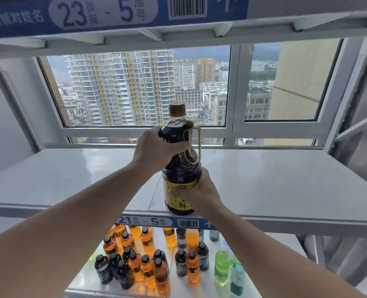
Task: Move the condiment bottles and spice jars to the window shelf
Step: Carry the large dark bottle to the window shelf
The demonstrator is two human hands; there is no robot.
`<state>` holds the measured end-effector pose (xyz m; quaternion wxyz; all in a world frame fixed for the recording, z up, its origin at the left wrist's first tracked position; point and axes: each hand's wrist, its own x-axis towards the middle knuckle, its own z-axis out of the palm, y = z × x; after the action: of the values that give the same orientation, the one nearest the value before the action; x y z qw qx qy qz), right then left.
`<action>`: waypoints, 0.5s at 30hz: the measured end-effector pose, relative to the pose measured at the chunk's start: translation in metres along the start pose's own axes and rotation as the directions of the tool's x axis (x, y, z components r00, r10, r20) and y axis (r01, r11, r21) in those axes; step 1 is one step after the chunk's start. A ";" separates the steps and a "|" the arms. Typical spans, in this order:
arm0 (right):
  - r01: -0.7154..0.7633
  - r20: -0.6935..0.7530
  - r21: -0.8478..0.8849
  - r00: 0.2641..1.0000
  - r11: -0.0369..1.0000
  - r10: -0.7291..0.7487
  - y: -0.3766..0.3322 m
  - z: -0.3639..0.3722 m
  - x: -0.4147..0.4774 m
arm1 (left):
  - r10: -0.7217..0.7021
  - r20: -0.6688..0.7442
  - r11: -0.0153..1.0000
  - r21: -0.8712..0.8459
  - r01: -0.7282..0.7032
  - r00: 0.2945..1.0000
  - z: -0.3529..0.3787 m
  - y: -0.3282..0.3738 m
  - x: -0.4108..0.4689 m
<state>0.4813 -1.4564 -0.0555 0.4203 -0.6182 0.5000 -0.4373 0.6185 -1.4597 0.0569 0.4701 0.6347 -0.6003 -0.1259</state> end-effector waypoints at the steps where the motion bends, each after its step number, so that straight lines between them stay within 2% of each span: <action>1: -0.005 0.004 0.005 1.000 1.000 0.005 0.001 0.002 0.005 | -0.005 0.000 1.000 -0.007 0.005 1.000 0.001 -0.002 0.004; 8: -0.050 0.045 0.022 0.998 0.998 0.049 0.002 0.007 0.034 | -0.003 0.021 1.000 -0.004 0.004 1.000 0.010 -0.018 0.035; 15: -0.065 0.095 -0.103 0.993 0.993 0.075 0.007 0.003 0.060 | -0.036 0.083 0.998 -0.055 0.040 0.996 0.018 -0.027 0.058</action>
<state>0.4893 -1.5163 -0.0552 0.4284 -0.6411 0.5212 -0.3657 0.6376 -1.5233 0.0506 0.4603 0.6266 -0.6032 -0.1779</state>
